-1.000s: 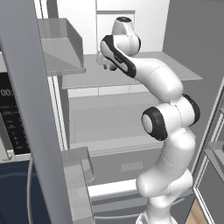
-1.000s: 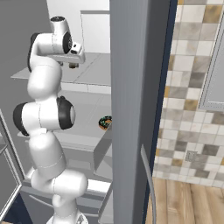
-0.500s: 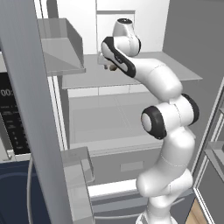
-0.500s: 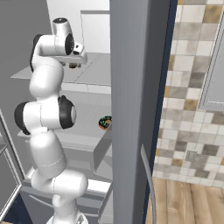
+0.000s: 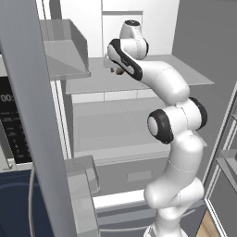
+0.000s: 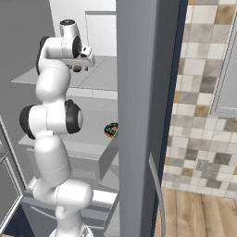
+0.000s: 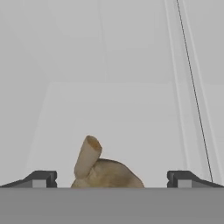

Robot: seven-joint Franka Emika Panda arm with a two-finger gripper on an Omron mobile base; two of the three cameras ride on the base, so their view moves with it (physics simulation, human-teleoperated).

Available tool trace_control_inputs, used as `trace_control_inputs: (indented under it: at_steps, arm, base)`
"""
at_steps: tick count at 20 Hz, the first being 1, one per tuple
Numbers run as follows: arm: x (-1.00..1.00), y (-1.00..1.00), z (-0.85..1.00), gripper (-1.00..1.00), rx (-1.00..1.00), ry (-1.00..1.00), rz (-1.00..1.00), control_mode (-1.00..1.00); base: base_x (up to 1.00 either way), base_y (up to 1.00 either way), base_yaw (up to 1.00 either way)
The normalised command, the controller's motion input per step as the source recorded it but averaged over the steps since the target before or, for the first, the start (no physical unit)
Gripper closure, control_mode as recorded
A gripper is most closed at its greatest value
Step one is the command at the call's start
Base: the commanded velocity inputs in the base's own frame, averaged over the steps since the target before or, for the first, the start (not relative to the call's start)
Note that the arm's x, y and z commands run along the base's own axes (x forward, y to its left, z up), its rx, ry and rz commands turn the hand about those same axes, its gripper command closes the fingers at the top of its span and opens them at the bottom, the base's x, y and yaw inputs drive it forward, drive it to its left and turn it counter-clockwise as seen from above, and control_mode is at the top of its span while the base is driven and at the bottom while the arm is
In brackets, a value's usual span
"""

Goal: Retrieve the bottle and the shaker from the cabinet and place them next to the mixing bowl on the counter. Then add garlic from the fridge to the mixing bowl.

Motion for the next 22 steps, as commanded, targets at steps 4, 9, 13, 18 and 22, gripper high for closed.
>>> trace_control_inputs:
  at_steps: [4, 9, 13, 18, 22]
  arm:
    - [0.00, 0.00, 0.00, -1.00, 0.00, 0.00, 0.00, -1.00]
    - [0.00, 0.00, 0.00, -1.00, 0.00, 0.00, 0.00, -1.00]
    - [0.00, 0.00, -0.06, -1.00, 0.01, 0.00, 0.00, -1.00]
    - [0.00, 0.00, -0.11, -1.00, 0.03, 0.00, 0.00, -1.00]
    - [0.00, 0.00, -0.01, -1.00, 0.01, 0.00, 0.00, -1.00]
  base:
    - [0.00, 0.00, 0.00]
    - [0.00, 0.00, 0.00]
    - [0.00, 0.00, 0.00]
    - [0.00, 0.00, 0.00]
    - [0.00, 0.00, 0.00]
